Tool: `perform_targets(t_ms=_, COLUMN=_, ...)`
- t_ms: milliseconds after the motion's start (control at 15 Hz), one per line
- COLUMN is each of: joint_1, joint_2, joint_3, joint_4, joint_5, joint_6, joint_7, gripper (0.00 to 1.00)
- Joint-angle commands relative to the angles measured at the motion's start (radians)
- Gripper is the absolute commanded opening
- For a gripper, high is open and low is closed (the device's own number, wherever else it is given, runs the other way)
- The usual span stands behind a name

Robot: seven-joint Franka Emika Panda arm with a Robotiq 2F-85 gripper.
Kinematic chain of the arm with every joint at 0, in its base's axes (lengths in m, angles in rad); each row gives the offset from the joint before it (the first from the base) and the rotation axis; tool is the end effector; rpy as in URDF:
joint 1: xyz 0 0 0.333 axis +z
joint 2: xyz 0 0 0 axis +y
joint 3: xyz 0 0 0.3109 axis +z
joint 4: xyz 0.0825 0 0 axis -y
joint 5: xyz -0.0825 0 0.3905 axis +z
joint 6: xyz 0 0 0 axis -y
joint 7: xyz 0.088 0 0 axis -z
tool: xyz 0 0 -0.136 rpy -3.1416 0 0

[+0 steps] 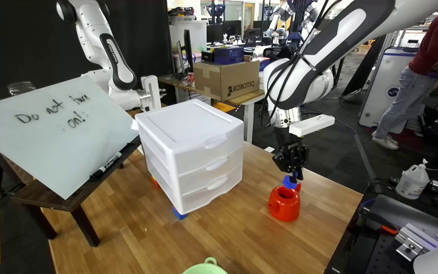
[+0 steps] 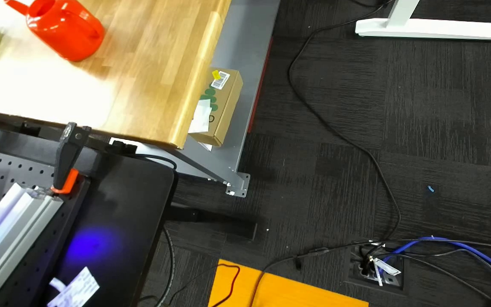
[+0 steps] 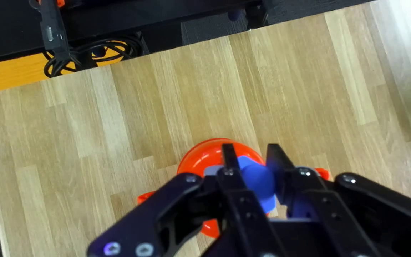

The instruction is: Put the blue object in the orange tea pot and move the light-green bowl to the right

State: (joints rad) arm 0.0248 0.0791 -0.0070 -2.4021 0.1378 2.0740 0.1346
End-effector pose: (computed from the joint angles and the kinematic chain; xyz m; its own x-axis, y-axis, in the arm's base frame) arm 0.4388 0.0183 0.2193 0.8952 -0.1829 -0.4064 -0.2129 -0.9766 -0.0294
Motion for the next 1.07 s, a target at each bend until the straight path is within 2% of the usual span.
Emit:
perform_targets(t_ms=0, joint_1=-0.005, joint_2=0.000, joint_3=0.005, joint_4=0.001, joint_5=-0.001, joint_6=-0.002, joint_7=0.000, gripper=0.26)
perform_targets(t_ms=67, joint_1=-0.005, joint_2=0.000, joint_3=0.005, joint_4=0.001, joint_5=-0.001, joint_6=-0.002, joint_7=0.000, gripper=0.26)
perform_targets(t_ms=133, joint_1=-0.005, joint_2=0.000, joint_3=0.005, joint_4=0.001, joint_5=-0.001, joint_6=-0.002, joint_7=0.000, gripper=0.06)
perform_targets(t_ms=600, joint_1=-0.030, joint_2=0.069, joint_3=-0.015, joint_4=0.071, joint_5=0.024, joint_6=-0.005, joint_7=-0.041, gripper=0.06)
perform_targets(t_ms=1000, joint_1=-0.044, joint_2=0.183, joint_3=-0.013, joint_4=0.089, joint_5=0.033, joint_6=-0.006, joint_7=-0.083, gripper=0.06)
